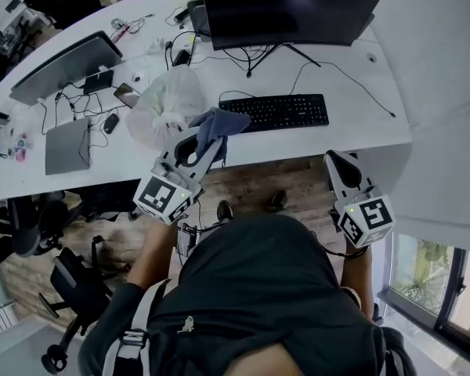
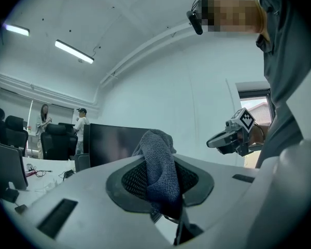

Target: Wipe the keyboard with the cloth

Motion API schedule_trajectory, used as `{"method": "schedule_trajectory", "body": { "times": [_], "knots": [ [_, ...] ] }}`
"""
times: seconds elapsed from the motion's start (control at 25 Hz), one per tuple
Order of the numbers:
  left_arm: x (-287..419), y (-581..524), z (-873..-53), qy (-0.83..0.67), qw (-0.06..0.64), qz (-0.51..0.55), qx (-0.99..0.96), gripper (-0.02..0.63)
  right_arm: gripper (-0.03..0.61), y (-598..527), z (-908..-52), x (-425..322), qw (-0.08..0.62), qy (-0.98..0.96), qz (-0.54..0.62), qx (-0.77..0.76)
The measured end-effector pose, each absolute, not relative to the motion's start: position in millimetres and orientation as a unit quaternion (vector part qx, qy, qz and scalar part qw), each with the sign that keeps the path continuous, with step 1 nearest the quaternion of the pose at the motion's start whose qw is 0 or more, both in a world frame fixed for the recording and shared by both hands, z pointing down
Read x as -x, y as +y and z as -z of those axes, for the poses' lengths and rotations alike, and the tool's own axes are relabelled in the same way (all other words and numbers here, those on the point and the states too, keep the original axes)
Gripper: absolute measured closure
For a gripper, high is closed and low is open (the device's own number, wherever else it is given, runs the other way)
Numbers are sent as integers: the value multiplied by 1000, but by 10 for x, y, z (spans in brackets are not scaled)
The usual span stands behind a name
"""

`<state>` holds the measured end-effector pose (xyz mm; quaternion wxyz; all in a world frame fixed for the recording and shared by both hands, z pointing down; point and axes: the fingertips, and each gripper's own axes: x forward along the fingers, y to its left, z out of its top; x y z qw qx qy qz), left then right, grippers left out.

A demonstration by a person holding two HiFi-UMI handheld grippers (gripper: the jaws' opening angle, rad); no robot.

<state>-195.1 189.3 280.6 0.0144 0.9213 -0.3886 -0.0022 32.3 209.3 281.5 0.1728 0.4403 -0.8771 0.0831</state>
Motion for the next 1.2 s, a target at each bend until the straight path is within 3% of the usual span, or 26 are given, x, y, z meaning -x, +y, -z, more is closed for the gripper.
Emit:
{"method": "schedule_trajectory", "body": {
  "times": [0.68, 0.92, 1.2],
  "knots": [
    [1125, 1213, -3439, -495, 85, -81, -861, 538, 568, 939, -3353, -1309, 185, -912, -126, -344],
    [1324, 734, -4301, -490, 164, -140, -845, 538, 568, 648, -3536, -1194, 215, -905, -144, -338],
    [1773, -9, -5937, -475, 258, -244, -805, 538, 568, 351, -3541, -933, 257, -890, -139, -351]
  ]
}}
